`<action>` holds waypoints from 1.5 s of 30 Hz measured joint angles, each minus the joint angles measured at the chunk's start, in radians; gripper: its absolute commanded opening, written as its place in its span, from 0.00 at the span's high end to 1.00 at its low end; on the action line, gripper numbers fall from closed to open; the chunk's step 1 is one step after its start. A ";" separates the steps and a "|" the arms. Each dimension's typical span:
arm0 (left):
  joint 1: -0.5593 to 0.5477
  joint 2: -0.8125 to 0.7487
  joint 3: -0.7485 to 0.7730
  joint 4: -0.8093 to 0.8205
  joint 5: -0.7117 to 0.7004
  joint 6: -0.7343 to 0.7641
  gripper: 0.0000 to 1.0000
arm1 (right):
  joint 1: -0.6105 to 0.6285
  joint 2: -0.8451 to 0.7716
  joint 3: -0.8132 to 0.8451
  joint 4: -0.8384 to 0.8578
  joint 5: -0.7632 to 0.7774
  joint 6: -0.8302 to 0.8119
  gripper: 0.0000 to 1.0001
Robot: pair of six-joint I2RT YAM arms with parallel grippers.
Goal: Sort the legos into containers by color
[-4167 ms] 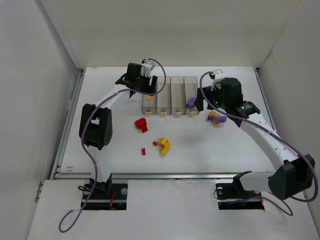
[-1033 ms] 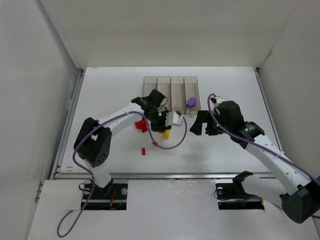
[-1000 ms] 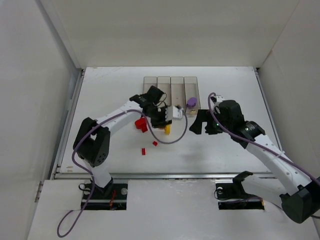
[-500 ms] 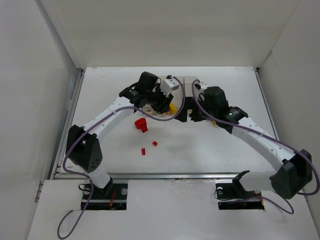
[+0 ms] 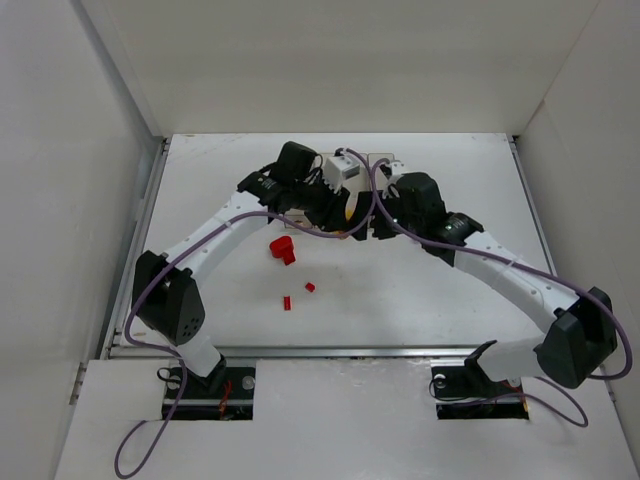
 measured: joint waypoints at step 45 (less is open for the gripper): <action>0.363 -0.533 -0.417 0.103 -0.199 -0.024 1.00 | 0.011 0.613 0.621 0.040 0.126 0.016 1.00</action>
